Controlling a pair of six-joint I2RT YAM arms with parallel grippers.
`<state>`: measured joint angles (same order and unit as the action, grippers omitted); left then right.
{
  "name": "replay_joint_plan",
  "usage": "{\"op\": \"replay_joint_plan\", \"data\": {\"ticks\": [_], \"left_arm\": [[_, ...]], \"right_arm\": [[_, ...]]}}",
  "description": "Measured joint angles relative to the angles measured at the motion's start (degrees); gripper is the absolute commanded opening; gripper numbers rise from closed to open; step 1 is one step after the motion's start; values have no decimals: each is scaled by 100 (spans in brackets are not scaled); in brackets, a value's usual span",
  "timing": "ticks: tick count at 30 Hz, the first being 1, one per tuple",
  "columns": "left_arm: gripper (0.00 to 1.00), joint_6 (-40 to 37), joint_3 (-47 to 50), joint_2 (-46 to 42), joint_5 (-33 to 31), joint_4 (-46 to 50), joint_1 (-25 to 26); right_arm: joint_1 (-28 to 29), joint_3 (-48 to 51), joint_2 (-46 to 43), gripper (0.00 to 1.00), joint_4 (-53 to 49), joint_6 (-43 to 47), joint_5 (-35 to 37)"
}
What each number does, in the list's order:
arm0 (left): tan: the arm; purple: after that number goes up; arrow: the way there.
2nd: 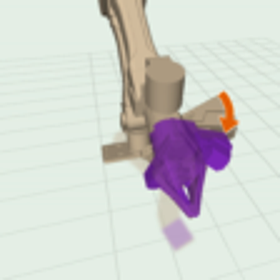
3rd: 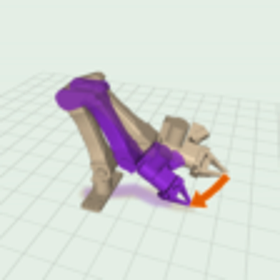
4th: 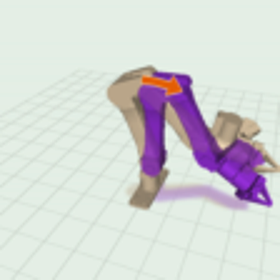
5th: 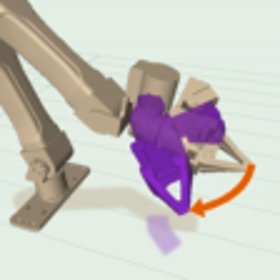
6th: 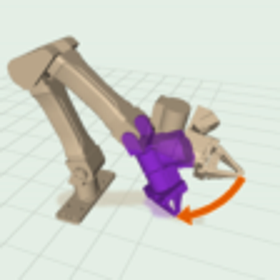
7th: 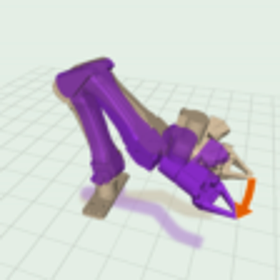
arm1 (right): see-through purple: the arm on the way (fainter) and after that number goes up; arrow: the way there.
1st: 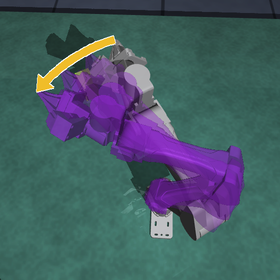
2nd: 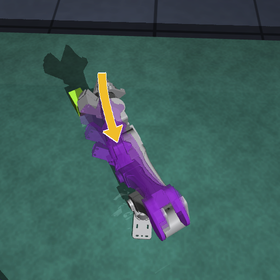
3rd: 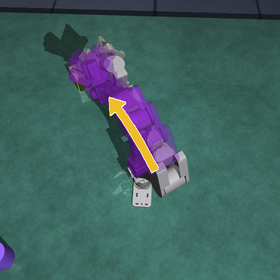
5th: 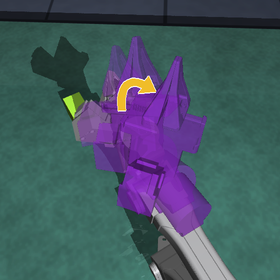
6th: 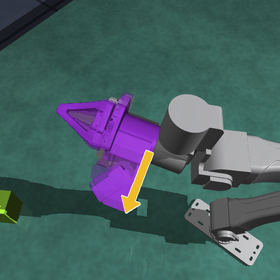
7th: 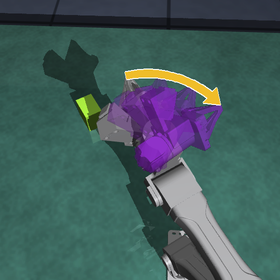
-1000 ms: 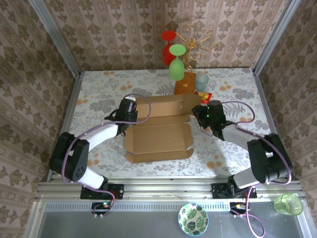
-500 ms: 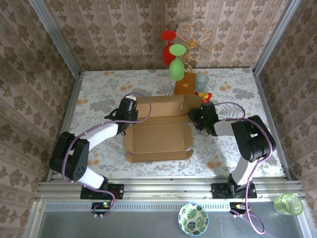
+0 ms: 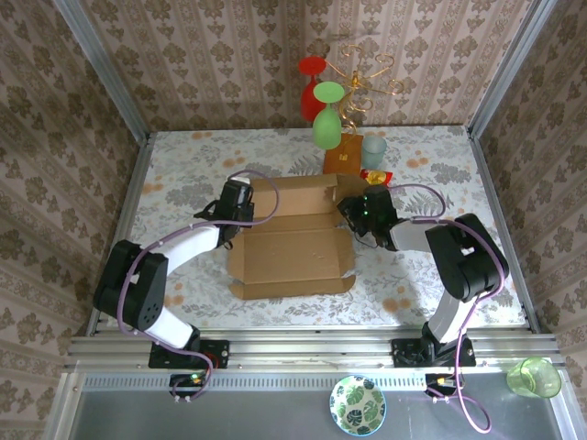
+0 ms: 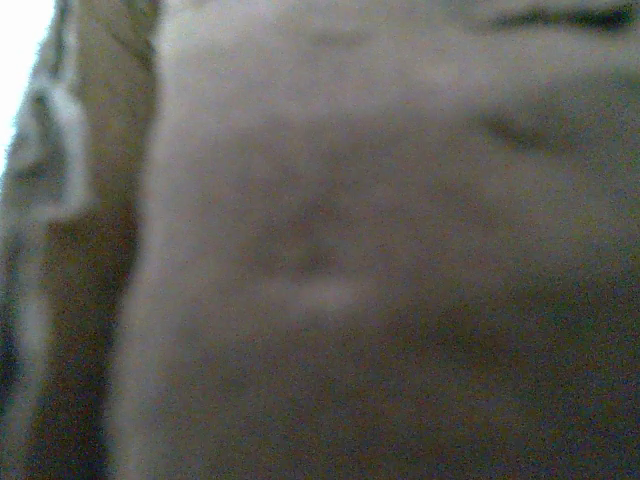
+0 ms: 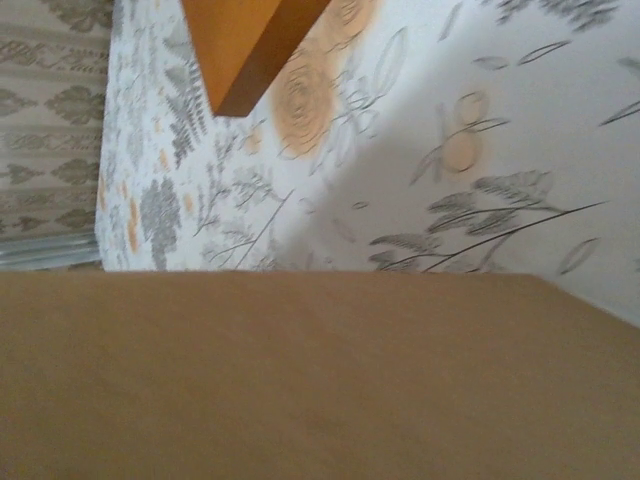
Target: Fold the paper box
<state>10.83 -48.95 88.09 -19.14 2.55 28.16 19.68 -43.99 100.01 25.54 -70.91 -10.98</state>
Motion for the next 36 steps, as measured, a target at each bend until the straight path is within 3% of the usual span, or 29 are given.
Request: {"op": "replay_joint_plan", "data": {"ticks": [17,26,31,36], "left_arm": [[0,125,0,37,48,4,24],[0,140,-2,37,46,7,24],[0,136,-22,37,52,7,-9],[0,42,-24,37,166,-2,-142]], "right_arm": [[450,-411,448,28,-181,-15,-103],[509,-461,511,30,-334,-17,33],[511,-457,79,38,-623,24,122],[389,-411,-1099,42,-999,339,109]]}}
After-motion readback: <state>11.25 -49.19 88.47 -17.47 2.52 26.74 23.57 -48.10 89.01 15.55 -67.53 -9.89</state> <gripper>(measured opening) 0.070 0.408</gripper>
